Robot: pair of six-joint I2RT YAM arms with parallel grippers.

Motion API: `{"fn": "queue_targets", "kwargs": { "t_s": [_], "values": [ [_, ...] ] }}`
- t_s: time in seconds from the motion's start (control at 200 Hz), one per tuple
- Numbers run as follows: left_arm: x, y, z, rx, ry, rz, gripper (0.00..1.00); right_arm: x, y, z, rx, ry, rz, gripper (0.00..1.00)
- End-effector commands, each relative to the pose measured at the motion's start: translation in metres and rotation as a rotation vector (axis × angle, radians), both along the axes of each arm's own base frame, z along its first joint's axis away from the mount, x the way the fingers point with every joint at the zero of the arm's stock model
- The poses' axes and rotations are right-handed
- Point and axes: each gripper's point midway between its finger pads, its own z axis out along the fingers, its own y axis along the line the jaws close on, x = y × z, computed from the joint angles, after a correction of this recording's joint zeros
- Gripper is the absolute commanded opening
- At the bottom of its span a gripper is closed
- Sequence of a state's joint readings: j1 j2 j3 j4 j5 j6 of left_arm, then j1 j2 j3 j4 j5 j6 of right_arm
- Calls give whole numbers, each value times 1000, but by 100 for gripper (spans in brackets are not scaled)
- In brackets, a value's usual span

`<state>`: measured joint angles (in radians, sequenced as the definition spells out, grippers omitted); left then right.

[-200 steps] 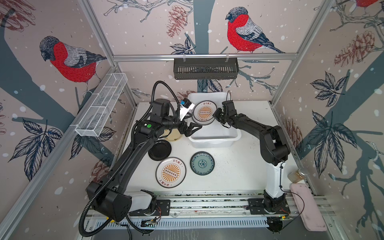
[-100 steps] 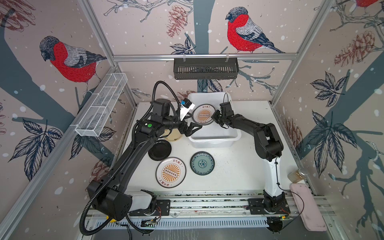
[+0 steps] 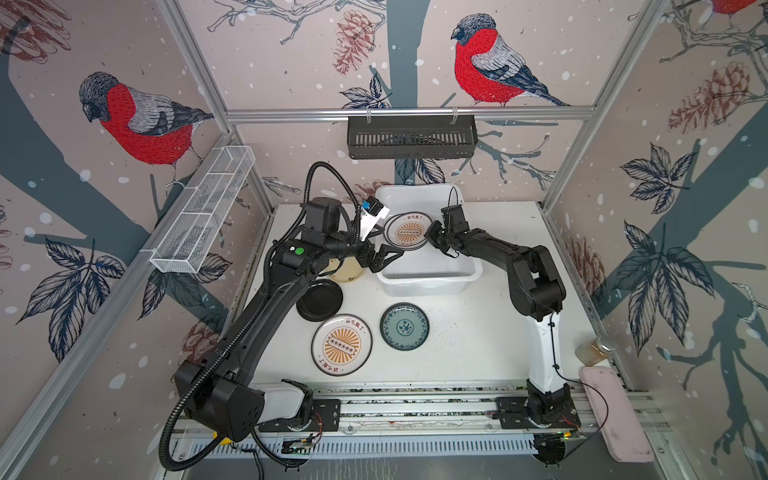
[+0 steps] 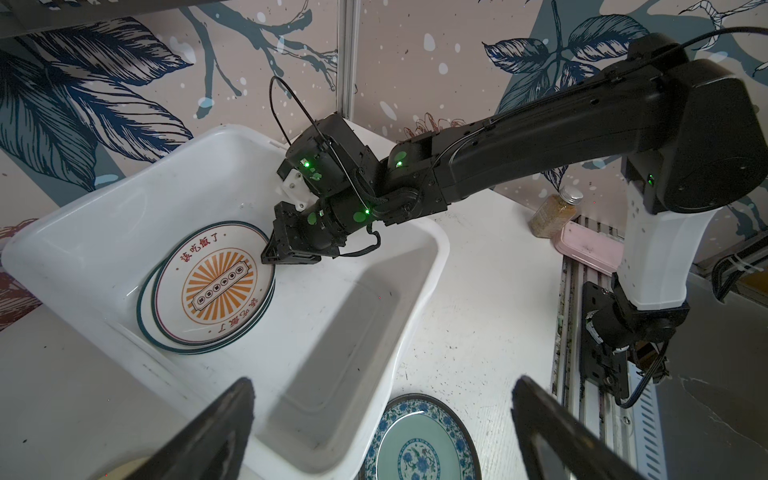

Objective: Place the plates into the plastic bin on the countertop
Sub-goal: 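Lower the orange-sunburst plate onto the teal-rimmed plates in the bin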

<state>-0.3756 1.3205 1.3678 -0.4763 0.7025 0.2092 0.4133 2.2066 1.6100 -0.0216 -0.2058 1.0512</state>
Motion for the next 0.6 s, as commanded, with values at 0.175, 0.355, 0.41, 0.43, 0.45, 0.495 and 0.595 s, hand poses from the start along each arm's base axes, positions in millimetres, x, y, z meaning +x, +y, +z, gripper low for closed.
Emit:
{"fn": "queue_targets", "kwargs": {
  "t_s": [0.175, 0.355, 0.41, 0.43, 0.45, 0.495, 0.595],
  "values": [
    [-3, -1, 6, -2, -33, -17, 96, 2, 3, -3, 5, 10, 4, 19],
    [-3, -1, 6, -3, -34, -18, 95, 2, 3, -8, -2, 24, 7, 23],
    [-4, -1, 7, -4, -35, -19, 96, 2, 4, -10, -5, 28, 11, 23],
    [-3, -1, 7, -4, -35, -18, 96, 2, 4, -10, -6, 30, 10, 24],
    [-4, -1, 7, -3, -36, -20, 96, 2, 5, -11, -7, 30, 12, 24],
    [-4, 0, 7, -2, -38, -18, 96, 2, 5, -11, -6, 33, 12, 24],
    [-4, 0, 7, -4, -37, -20, 96, 2, 5, -12, -9, 35, 13, 25]
  ]
}}
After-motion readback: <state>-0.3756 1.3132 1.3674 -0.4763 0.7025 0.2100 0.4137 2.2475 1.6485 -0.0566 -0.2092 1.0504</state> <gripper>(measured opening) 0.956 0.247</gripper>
